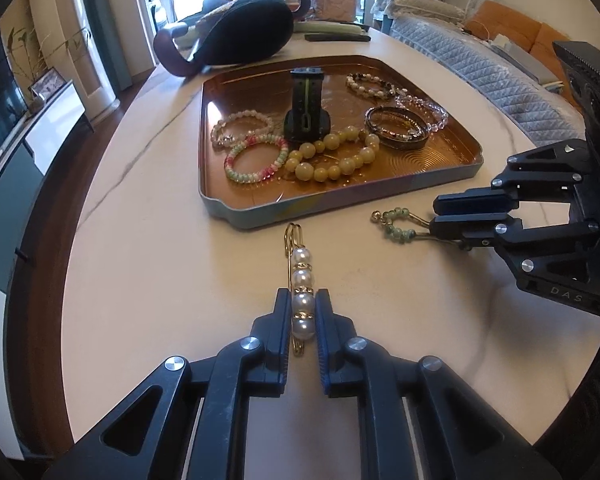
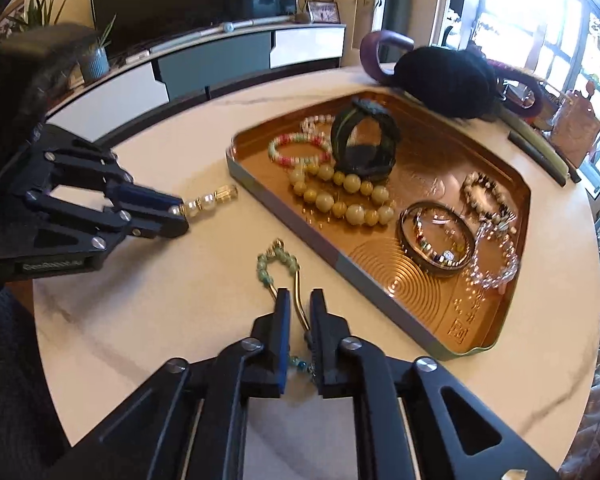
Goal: Organize jewelry
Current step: 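Lift the pearl pin with the left gripper while the right gripper lifts the green-bead chain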
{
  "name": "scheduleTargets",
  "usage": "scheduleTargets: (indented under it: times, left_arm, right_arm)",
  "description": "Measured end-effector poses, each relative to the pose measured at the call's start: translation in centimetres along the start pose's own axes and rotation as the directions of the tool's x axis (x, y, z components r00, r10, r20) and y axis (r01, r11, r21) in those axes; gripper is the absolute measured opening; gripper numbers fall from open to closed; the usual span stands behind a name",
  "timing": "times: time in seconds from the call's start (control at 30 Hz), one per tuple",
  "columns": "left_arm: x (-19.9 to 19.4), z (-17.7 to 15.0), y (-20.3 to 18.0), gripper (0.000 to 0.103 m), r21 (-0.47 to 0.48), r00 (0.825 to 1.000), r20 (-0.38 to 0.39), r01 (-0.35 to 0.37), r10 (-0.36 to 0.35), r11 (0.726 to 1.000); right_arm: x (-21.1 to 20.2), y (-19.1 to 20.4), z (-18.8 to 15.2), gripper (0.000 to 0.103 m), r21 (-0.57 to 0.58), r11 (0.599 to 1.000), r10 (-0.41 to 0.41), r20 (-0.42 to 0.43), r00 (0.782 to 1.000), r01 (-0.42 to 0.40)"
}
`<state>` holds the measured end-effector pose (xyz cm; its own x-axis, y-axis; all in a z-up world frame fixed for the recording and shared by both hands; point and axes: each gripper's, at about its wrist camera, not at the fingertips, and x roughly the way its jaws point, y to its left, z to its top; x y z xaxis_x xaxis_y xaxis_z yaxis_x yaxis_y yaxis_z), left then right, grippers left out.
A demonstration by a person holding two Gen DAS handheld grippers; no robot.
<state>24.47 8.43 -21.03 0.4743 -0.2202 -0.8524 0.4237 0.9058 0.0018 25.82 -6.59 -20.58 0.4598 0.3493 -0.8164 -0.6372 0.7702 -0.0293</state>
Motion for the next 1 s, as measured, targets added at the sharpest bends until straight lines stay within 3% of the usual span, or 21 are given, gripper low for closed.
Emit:
scheduleTargets:
  times: [0.27,0.37,0.43,0.47,0.6,0.77,1.0]
  left_arm:
    - [0.4,0.4,0.4,0.023,-0.022,1.0,0.015,0.021,-0.02,1.0]
    - [0.4,0.5,0.2,0.028,-0.014,1.0,0.021,0.009,-0.009,1.0]
    - [0.5,0.6,0.3,0.028,-0.019,1.0,0.018,0.014,-0.014,1.0]
    - [0.5,0.6,0.3,0.026,-0.02,1.0,0.013,0.017,-0.016,1.0]
    - [0.5,0.7,-0.1,0.011,-0.016,1.0,0.005,0.026,-0.026,1.0]
    - [-0.5,0.9,-1.1,0.011,0.02,0.999,0.039,0.029,-0.03,0.999]
    - [-1.7,1.3,-1.0,0.011,-0.018,0.997,0.07,0.011,-0.01,1.0]
  right_arm:
    - [0.9,0.4,0.5,0.019,-0.018,1.0,0.008,-0.003,1.0,-0.008]
    - [1.2,0.2,0.8,0.019,-0.008,1.0,0.02,-0.015,1.0,-0.02]
    - [1.3,0.0,0.9,0.013,0.006,1.0,0.024,-0.02,1.0,-0.023]
    - [1.3,0.1,1.0,0.006,-0.008,1.0,0.008,-0.021,1.0,-0.008]
    - [1.3,0.4,1.0,0.005,-0.008,1.0,-0.011,-0.01,1.0,0.011]
    - [0.8,0.9,0.9,0.0,-0.025,0.999,-0.034,0.019,0.999,0.034]
    - [0.1,1.2,0.8,0.0,-0.042,0.999,-0.027,0.022,0.999,0.028]
